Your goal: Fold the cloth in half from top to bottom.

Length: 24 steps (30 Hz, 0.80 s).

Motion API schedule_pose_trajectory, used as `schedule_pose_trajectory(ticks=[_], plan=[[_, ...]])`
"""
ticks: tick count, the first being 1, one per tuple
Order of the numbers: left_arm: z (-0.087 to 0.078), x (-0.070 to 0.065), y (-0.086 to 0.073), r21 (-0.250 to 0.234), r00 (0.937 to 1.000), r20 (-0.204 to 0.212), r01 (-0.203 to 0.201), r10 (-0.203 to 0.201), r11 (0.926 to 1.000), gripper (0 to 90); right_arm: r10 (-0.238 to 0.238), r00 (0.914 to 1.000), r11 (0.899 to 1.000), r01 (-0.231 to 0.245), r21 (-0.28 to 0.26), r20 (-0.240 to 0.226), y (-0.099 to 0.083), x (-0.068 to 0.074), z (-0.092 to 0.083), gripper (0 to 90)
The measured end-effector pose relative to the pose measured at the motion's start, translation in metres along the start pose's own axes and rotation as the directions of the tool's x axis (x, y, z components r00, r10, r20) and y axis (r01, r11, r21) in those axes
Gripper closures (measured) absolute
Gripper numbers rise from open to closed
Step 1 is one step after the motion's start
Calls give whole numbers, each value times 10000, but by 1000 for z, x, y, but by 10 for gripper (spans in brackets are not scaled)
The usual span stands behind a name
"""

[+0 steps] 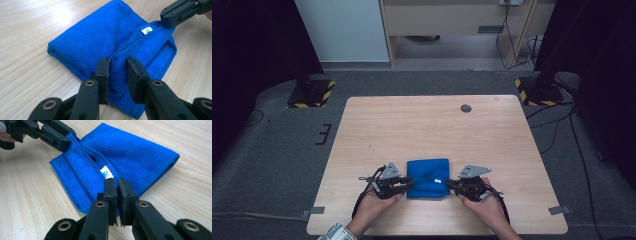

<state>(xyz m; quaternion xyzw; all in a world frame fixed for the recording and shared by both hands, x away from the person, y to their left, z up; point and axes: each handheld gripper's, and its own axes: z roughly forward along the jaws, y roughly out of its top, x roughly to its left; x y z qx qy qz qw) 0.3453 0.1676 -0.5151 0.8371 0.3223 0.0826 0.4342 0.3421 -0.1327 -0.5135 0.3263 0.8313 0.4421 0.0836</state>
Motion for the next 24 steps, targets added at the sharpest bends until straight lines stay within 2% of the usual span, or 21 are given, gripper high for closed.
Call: schedule_pose_trajectory(ticks=[6,11,24], plan=[[0,0,-1,17,10000,-25,68,-68,10000,690,-29,10000,10000,29,75,-21,0,0,-1,842],[-1,-3,-2,36,9999,-97,-36,37,10000,635,-57,10000,9998,58,174,-26,-3,1,-2,838],[-6,-2,-3,-134,9998,-210,51,-54,9999,549,-70,10000,9997,70,239,-3,-3,1,-3,834]])
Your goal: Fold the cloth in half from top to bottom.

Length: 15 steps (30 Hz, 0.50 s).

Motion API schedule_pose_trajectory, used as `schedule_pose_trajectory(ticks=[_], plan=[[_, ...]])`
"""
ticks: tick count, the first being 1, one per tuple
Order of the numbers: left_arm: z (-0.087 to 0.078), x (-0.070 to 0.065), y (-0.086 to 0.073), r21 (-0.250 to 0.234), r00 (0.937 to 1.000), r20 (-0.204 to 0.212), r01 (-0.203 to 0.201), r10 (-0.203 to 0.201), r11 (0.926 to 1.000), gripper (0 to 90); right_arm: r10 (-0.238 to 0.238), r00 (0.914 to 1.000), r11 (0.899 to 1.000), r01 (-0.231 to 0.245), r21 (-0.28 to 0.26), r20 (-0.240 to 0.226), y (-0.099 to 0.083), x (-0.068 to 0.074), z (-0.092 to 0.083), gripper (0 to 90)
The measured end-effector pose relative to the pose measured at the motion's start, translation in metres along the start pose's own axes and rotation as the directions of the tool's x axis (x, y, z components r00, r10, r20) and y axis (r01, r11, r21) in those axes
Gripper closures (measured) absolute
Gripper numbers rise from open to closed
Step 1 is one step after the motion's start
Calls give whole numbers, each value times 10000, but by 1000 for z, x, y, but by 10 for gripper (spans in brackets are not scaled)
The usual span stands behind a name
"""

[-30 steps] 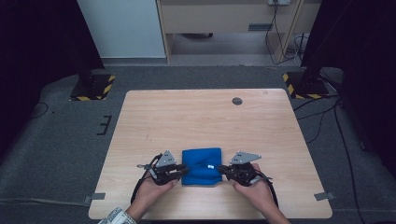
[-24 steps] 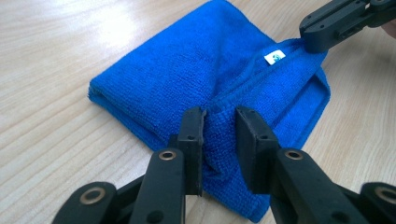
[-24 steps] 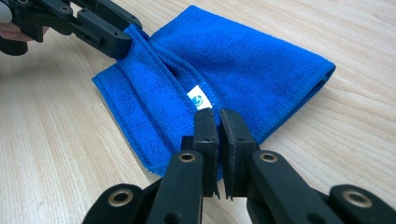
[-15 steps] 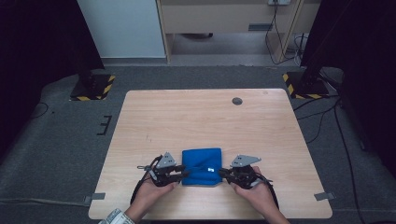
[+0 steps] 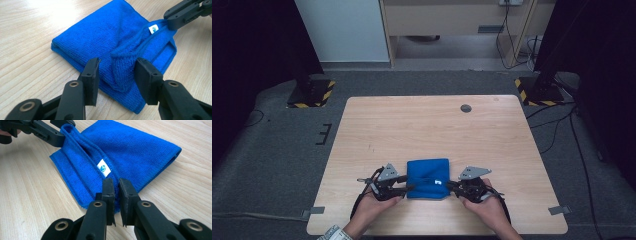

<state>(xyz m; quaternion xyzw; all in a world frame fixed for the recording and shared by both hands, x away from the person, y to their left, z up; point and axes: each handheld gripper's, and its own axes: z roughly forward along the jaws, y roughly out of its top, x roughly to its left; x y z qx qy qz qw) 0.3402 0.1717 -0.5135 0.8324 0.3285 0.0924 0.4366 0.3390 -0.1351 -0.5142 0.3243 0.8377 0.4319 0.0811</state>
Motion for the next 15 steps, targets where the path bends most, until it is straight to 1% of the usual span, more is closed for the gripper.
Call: schedule_pose_trajectory(ticks=[2,4,5,8,9,10,14,15], plan=[[-2,0,0,-46,10000,3,43,-43,10000,540,39,10000,10000,-39,43,-23,0,0,-2,824],[-3,-2,-2,26,10000,72,0,0,10000,538,47,10000,10000,-47,85,-42,0,0,-3,793],[-3,-2,-2,26,10000,72,0,0,10000,543,47,10000,10000,-47,85,-42,0,0,-3,793],[-4,-3,-3,108,9999,154,-59,57,9999,552,193,9998,9996,-193,182,-15,0,-1,-5,674],[-3,-4,-3,122,9998,166,-84,82,9999,559,248,9997,9995,-248,218,-1,0,-1,-5,652],[-3,-4,-2,129,9998,182,-78,76,9999,563,381,9993,9990,-381,220,1,1,-1,-6,595],[-2,-6,-2,175,9994,304,-145,140,9997,570,509,9986,9986,-507,162,-134,2,0,-6,541],[-3,-7,-2,167,9994,313,-168,162,9997,570,471,9987,9988,-468,156,-176,3,0,-6,533]])
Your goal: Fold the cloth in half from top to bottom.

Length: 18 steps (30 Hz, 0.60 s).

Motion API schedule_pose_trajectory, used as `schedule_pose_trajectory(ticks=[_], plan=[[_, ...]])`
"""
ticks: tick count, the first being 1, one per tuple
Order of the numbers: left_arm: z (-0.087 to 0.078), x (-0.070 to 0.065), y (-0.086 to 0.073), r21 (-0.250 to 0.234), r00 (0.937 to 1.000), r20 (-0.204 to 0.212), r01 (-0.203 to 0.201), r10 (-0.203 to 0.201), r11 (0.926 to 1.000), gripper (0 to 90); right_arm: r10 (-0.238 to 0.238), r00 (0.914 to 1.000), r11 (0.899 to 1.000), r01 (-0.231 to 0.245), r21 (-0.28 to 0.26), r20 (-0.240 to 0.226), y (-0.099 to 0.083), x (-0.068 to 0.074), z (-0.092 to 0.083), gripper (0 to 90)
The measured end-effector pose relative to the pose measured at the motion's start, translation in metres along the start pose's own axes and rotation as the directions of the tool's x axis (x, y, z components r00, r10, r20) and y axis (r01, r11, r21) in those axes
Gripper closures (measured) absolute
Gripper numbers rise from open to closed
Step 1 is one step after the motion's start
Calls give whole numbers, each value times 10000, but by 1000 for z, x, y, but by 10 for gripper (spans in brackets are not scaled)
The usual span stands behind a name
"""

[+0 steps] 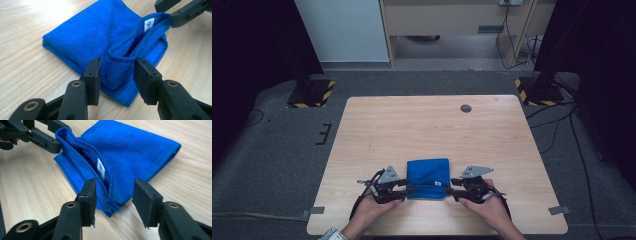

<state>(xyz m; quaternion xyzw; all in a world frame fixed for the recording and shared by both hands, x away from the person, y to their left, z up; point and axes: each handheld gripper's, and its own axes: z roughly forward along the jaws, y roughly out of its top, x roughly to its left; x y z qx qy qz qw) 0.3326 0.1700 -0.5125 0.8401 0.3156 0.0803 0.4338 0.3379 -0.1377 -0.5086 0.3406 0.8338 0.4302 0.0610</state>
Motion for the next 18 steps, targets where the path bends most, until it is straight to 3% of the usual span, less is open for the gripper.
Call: schedule_pose_trajectory(ticks=[6,11,14,18], plan=[[-5,-4,-3,17,9999,123,-44,43,10000,565,22,9998,10000,-23,-91,-197,3,4,2,527],[-5,-6,-5,165,9996,247,-127,123,9998,574,72,9992,9987,-92,-506,-392,11,6,2,577],[-4,-4,-5,317,9995,273,-182,173,9993,616,28,9996,9992,-39,-399,-274,14,6,8,576],[-3,-1,-5,325,9997,253,-63,55,9995,658,144,9992,9996,-153,-227,-360,14,4,19,672]])
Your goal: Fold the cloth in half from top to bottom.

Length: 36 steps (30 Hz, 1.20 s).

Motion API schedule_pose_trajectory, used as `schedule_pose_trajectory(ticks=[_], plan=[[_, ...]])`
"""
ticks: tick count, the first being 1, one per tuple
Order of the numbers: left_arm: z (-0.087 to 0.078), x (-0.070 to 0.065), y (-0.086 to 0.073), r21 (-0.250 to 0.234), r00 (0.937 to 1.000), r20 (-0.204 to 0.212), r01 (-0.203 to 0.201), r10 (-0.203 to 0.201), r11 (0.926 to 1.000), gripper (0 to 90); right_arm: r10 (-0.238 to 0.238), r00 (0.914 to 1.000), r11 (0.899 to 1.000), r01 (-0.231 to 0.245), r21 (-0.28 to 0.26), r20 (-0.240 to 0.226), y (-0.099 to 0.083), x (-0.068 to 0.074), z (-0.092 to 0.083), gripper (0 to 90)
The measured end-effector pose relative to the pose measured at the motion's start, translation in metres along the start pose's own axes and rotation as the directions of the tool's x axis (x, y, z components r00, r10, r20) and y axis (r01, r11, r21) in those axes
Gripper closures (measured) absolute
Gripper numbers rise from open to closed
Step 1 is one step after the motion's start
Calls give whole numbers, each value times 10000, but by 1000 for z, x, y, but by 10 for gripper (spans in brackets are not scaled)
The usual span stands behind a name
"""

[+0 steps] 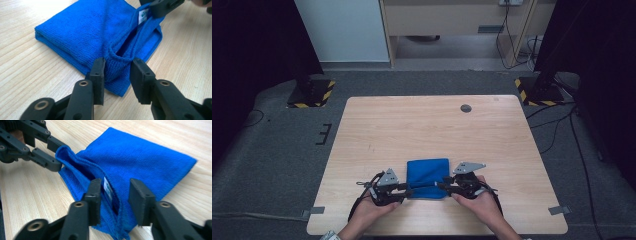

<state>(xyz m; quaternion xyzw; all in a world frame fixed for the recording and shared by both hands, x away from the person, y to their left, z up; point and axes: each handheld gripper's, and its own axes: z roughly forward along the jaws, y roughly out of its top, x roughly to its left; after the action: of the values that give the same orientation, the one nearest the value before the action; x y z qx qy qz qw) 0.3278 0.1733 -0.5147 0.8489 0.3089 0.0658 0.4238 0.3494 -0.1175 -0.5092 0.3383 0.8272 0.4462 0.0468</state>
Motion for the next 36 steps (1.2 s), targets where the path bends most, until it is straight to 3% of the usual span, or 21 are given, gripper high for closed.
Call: schedule_pose_trajectory(ticks=[3,7,11,16,21,25,30,36], plan=[[-1,-1,0,34,9999,127,-65,65,10000,679,-206,9996,9998,207,11,-167,-1,2,2,801],[-4,-4,-3,111,9998,175,-133,131,9998,637,-540,9977,9985,545,95,-403,-3,9,-3,824],[-11,-6,-9,117,9990,452,-16,11,9999,586,-696,9956,9963,726,466,-631,-10,13,-10,775],[-23,-7,-17,112,9990,438,16,-21,9999,545,-762,9948,9928,820,878,-673,-18,15,-12,655],[-27,-3,-13,-334,9992,251,313,-305,9989,512,-451,9958,9974,494,520,-800,-13,16,-16,561],[-30,-1,-5,-871,9988,134,489,-479,9950,506,-313,9952,9993,329,154,-928,-7,17,-19,538],[-27,1,1,-942,9991,-132,377,-391,9948,496,-311,9980,9995,308,-57,-556,-3,14,-18,514],[-25,9,9,-697,9976,-593,315,-356,9971,410,-163,9995,9993,172,-326,270,5,3,-13,354]])
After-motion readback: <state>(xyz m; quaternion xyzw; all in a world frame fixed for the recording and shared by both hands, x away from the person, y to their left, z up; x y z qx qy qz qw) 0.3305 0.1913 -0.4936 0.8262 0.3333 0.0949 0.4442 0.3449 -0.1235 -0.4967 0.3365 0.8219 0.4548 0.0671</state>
